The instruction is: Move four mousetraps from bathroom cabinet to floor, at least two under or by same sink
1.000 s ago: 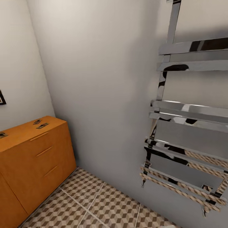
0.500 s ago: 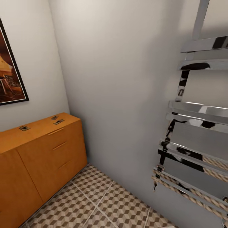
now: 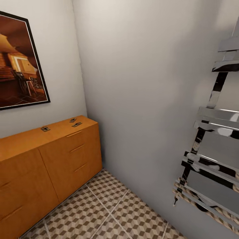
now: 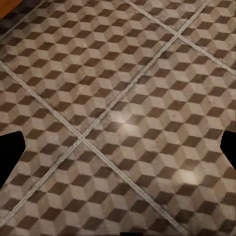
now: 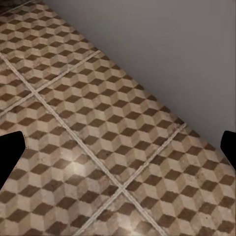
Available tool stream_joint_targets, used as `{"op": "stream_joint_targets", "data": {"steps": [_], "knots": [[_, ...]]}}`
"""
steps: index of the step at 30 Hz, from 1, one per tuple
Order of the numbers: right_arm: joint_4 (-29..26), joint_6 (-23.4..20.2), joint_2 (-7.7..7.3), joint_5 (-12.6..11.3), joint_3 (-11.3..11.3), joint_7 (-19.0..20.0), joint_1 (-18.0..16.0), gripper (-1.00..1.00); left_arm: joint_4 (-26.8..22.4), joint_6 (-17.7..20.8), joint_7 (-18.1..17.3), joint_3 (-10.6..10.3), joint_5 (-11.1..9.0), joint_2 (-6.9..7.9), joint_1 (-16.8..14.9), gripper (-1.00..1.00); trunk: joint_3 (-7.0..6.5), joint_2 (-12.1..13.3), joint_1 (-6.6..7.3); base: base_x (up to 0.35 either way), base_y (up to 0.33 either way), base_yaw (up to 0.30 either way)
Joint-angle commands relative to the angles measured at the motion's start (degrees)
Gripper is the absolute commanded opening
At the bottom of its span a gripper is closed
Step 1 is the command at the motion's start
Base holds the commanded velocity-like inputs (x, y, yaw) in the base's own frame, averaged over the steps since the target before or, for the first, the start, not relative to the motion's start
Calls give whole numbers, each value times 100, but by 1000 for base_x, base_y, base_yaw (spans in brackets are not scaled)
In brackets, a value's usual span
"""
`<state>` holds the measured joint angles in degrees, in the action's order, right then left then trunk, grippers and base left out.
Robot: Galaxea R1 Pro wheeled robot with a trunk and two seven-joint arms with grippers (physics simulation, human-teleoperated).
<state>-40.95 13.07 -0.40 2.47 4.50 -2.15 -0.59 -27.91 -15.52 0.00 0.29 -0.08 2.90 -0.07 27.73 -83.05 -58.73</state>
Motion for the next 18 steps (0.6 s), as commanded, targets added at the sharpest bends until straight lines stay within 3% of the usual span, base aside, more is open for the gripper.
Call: {"op": "stream_joint_targets", "data": {"steps": [1, 18], "knots": [[3, 12, -4, 26, 16, -22, -3, 100, -2, -13, 0, 2, -1, 0, 1, 100, 8, -3, 0, 0, 0, 254], [8, 12, -4, 34, 16, -24, -3, 100, -10, -13, 0, 6, -1, 0, 1, 100, 64, -3, 0, 0, 0, 251]]}}
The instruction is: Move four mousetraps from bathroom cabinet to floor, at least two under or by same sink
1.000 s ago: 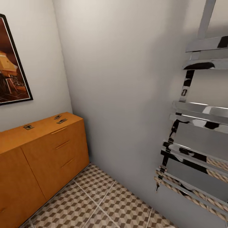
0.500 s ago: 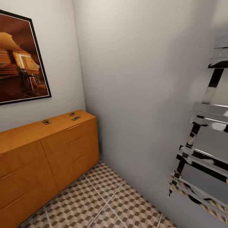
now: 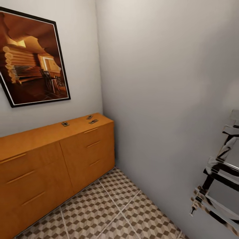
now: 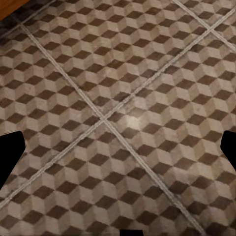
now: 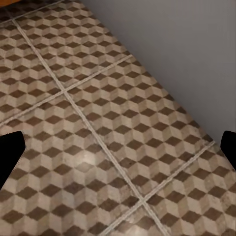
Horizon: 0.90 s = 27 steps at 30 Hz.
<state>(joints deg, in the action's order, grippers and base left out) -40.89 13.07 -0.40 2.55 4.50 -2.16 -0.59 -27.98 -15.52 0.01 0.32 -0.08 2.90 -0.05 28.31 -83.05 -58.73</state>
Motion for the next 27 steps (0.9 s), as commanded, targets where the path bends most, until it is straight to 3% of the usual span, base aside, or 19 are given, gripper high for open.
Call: {"op": "stream_joint_targets", "data": {"steps": [1, 27], "knots": [[2, 12, -4, 26, 16, -22, -3, 100, -1, -12, 0, 3, -1, 0, -1, 100, 9, -3, 0, 0, 0, 243], [19, 12, -4, 27, 10, -24, -3, 100, 19, -10, -1, 2, -1, 0, 0, 100, 113, -3, 0, 0, 0, 217]]}}
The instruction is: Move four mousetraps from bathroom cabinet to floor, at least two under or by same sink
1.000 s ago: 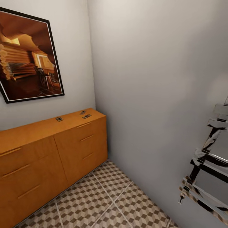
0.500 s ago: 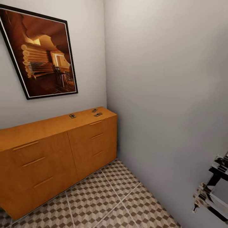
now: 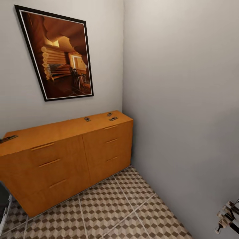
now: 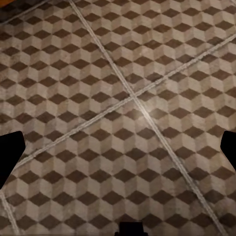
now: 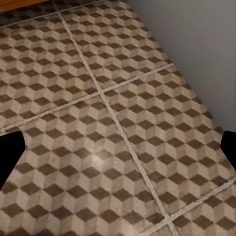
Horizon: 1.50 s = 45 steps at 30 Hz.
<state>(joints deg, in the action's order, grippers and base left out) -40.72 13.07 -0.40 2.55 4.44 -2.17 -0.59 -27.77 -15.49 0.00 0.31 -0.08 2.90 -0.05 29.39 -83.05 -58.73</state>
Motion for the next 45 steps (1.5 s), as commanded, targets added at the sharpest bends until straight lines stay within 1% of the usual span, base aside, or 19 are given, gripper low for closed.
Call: {"op": "stream_joint_targets", "data": {"steps": [1, 45], "knots": [[2, 12, -4, 26, 15, -24, -3, 100, -1, -13, 0, 4, -1, 0, -2, 100, 9, -3, 0, 0, 0, 209], [3, 13, -8, 26, 13, -27, -3, 100, 17, -6, 9, -4, -1, 0, 0, 100, 184, -3, 0, 0, 0, 233]]}}
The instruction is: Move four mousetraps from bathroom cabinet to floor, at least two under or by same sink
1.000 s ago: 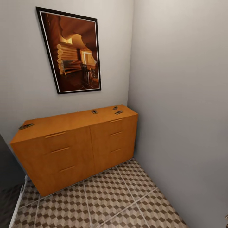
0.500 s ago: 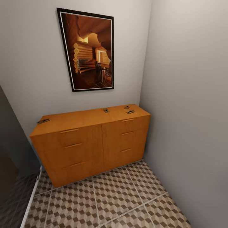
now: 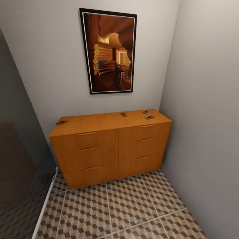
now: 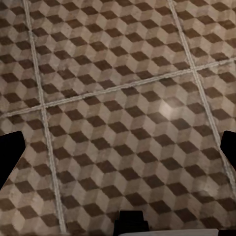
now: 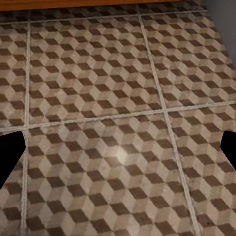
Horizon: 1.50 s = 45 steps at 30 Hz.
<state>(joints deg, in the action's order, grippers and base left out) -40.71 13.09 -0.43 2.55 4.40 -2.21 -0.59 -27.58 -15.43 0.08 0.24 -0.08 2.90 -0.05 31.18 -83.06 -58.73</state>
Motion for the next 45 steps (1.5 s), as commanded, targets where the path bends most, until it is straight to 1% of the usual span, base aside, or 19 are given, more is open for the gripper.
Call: {"op": "stream_joint_targets", "data": {"steps": [1, 26, 45], "knots": [[2, 11, -6, 26, 17, -24, -3, 100, -2, -13, 1, 2, -1, 0, 2, 100, 9, -2, 0, 0, 0, 238], [2, 18, -19, 26, 7, -17, -3, 100, -6, -20, -6, -5, -1, -3, 0, 100, 106, -2, 0, 0, 0, 233], [2, 18, -27, 34, -10, -19, -3, 100, -6, -18, 1, 1, -1, -8, 0, 100, 114, -2, 0, 12, -11, 25]]}}
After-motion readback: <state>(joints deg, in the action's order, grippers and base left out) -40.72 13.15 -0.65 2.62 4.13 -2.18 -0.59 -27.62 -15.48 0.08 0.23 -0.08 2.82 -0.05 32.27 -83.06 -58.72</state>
